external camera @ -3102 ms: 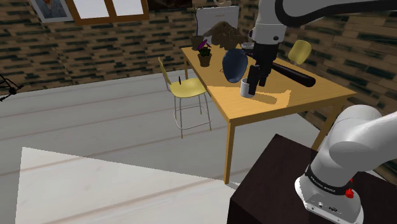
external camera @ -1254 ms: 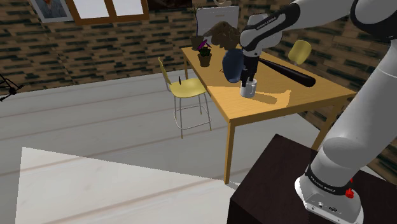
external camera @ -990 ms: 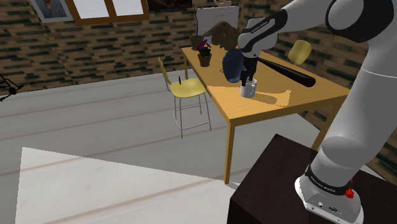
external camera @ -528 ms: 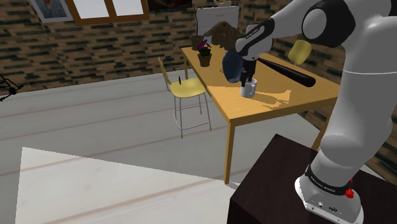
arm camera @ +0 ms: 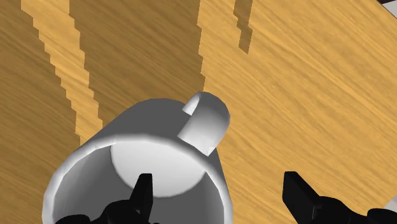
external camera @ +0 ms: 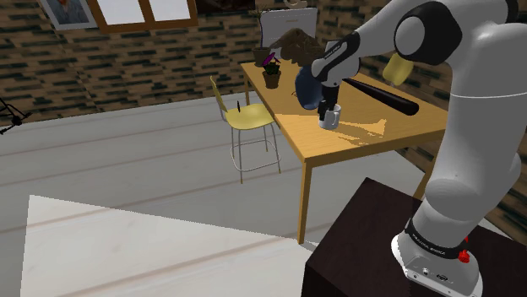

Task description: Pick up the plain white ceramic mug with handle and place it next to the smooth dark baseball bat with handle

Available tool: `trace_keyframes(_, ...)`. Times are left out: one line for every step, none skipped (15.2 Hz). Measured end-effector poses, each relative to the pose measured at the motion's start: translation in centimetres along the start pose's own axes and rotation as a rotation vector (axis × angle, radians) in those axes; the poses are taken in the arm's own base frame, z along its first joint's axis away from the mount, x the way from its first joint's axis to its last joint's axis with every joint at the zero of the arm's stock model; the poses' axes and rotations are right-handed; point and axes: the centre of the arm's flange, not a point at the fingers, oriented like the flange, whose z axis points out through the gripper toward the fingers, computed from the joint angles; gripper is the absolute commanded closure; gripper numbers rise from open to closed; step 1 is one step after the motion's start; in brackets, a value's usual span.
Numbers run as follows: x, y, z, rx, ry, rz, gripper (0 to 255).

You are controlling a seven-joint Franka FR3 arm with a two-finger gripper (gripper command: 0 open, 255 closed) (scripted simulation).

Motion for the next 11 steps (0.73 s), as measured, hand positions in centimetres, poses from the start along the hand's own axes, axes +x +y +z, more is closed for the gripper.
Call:
trace_keyframes(0.01, 0.0, 0.02, 0.0, 0.0, 0.0, 0)
trace_keyframes(0.01, 0.0, 0.02, 0.0, 0.0, 0.0, 0)
trace_keyframes(0.02, 0.0, 0.03, 0.0, 0.0, 0.0, 0)
trace_keyframes(0.02, 0.0, 0.03, 0.0, 0.0, 0.0, 255)
trace_keyframes(0.02, 0.0, 0.02, 0.0, 0.0, 0.0, 255)
trace_keyframes(0.02, 0.0, 0.03, 0.0, 0.0, 0.0, 255)
trace_keyframes(0.02, 0.0, 0.03, 0.0, 0.0, 0.0, 255)
trace_keyframes(0.02, -0.01, 0.02, 0.0, 0.0, 0.0, 255)
trace_keyframes(0.02, -0.01, 0.02, 0.0, 0.0, 0.0, 255)
trace_keyframes(0.03, -0.02, 0.02, 0.0, 0.0, 0.0, 255)
trace_keyframes(0.03, -0.02, 0.02, 0.0, 0.0, 0.0, 255)
